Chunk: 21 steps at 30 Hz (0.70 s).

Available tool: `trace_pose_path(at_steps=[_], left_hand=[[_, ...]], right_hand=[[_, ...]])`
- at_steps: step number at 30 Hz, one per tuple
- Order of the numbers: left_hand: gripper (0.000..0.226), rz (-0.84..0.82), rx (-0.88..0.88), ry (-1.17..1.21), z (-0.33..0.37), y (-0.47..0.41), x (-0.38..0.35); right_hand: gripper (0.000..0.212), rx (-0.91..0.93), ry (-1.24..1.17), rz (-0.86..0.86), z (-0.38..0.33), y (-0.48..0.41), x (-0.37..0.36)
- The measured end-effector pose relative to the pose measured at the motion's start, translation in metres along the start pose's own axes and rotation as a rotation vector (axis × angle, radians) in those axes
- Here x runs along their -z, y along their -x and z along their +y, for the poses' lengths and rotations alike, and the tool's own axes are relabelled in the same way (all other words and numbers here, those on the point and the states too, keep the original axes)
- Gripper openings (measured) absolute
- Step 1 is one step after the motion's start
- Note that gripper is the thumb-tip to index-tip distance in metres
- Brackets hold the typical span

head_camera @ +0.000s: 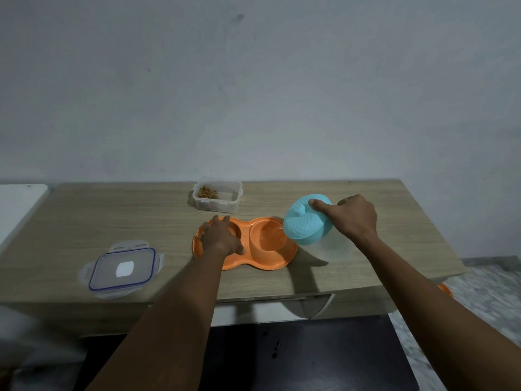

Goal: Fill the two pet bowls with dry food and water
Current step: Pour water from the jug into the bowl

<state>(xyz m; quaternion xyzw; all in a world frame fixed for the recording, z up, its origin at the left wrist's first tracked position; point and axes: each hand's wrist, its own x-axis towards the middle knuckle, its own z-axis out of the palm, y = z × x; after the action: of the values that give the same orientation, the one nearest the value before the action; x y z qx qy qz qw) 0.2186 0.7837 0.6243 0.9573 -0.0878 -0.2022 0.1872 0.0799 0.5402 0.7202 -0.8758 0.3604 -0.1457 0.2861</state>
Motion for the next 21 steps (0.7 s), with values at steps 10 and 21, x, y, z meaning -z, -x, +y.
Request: trace_pose_path(at_steps=[10, 21], left_hand=[[0.117, 0.000, -0.003, -0.009, -0.0004, 0.0006, -0.0005], [0.117, 0.004, -0.007, -0.006, 0.0015, 0.0009, 0.0005]], right_hand=[[0.069, 0.017, 0.000, -0.001, 0.0000, -0.0019, -0.0006], [0.068, -0.016, -0.056, -0.001, 0.0036, -0.0012, -0.0024]])
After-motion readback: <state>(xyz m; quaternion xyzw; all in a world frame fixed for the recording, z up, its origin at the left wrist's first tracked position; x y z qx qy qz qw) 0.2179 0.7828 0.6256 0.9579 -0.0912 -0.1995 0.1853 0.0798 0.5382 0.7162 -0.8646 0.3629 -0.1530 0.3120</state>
